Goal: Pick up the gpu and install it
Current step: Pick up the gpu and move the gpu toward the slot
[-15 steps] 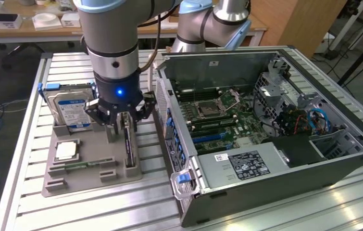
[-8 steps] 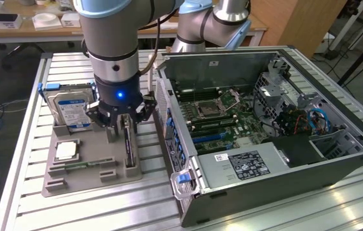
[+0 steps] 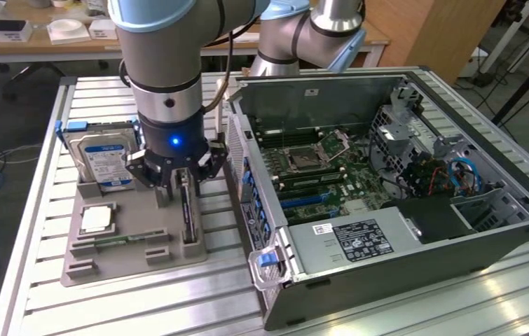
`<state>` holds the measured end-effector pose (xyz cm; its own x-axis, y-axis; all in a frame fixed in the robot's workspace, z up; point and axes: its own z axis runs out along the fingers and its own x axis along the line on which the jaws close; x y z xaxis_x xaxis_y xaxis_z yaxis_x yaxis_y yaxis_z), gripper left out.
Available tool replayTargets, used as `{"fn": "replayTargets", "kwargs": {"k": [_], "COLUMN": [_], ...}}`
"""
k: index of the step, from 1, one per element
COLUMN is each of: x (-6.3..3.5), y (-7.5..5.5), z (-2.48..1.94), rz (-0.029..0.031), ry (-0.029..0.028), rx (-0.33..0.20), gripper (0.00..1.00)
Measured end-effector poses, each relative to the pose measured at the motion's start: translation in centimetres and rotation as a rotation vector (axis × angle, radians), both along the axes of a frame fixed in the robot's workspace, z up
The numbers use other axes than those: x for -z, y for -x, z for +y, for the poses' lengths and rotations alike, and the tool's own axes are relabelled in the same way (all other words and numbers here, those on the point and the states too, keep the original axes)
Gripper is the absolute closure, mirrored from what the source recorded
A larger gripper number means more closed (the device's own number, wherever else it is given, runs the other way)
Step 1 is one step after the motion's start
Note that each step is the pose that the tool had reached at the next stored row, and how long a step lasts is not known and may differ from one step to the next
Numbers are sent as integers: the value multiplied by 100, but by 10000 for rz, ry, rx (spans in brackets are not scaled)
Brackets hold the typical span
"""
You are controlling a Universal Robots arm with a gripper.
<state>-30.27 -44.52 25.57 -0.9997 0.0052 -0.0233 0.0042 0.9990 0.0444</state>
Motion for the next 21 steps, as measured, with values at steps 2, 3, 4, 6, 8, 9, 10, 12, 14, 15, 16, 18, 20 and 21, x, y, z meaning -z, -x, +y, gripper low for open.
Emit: {"fn": "replayTargets", "kwargs": {"k": [2, 3, 4, 6, 8, 9, 10, 12, 14, 15, 16, 18, 20, 21], "x": [3, 5, 6, 9, 12, 12, 12, 13, 15, 18, 24, 37, 57, 64], "y": [0, 0, 0, 0, 0, 0, 0, 0, 0, 0, -1, 0, 0, 0], "z": [0, 0, 0, 0, 0, 0, 0, 0, 0, 0, 0, 0, 0, 0], "rz": [0, -1, 0, 1, 1, 1, 2, 1, 0, -2, -3, 0, -1, 0], "ry": [1, 0, 1, 1, 1, 2, 2, 1, 1, 0, -2, 1, 0, 0], "rx": [0, 0, 0, 0, -1, 0, 0, 0, 0, 0, 0, 0, 0, 0], "gripper": [53, 53, 53, 53, 53, 53, 53, 53, 53, 53, 53, 53, 53, 53]}}
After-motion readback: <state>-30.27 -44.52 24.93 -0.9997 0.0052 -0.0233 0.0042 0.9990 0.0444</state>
